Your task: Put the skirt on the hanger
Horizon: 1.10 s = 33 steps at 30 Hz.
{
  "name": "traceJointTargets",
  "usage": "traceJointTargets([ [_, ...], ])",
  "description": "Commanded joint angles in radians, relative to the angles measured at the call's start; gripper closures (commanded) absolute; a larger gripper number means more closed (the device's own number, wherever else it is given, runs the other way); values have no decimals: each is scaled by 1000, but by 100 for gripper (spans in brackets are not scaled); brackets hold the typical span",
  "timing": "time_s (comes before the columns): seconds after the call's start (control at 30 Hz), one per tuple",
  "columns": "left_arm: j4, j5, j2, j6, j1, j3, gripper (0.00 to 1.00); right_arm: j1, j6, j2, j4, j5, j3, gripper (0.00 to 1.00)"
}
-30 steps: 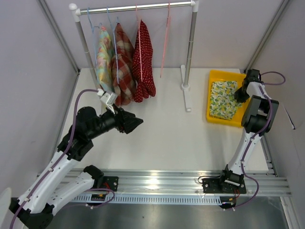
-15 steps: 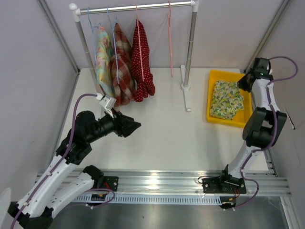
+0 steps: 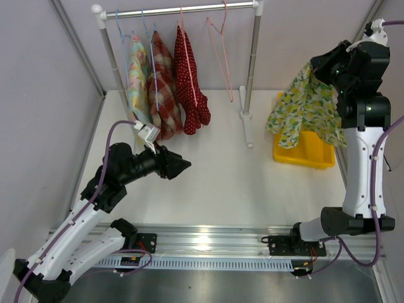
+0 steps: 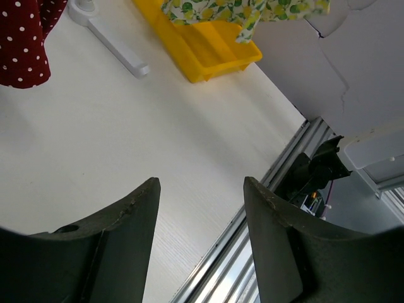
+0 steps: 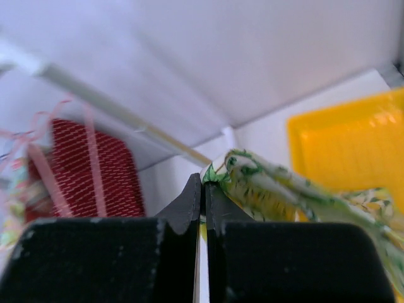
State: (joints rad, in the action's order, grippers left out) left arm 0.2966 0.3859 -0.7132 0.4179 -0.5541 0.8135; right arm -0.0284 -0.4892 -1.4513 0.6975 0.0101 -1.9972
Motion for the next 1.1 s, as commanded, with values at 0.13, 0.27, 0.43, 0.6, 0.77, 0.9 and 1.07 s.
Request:
traceJointTargets([
  [0.13, -160, 93, -26, 2, -4, -51, 38, 188, 49, 106, 34, -42, -163, 100],
  [0.27, -218, 107, -40, 15, -13, -76, 37, 244, 41, 172, 36, -4, -118, 100],
  [0.43, -251, 120, -43, 35, -20, -93, 37, 363, 11, 299, -13, -9, 119, 100],
  [0.6, -249, 165, -28, 56, -23, -115, 37, 599, -84, 472, -108, -186, 520, 100],
  [0.77, -275, 144, 20, 154, -36, -200, 37, 996, -222, 506, -211, -533, 871, 100],
  [0.9, -235, 43, 96, 220, -66, -322, 38, 1215, -386, 361, -303, -601, 1032, 100],
  [1.07, -206, 1, 158, 308, -75, -457, 42, 1253, -471, 158, -389, -498, 1100, 86],
])
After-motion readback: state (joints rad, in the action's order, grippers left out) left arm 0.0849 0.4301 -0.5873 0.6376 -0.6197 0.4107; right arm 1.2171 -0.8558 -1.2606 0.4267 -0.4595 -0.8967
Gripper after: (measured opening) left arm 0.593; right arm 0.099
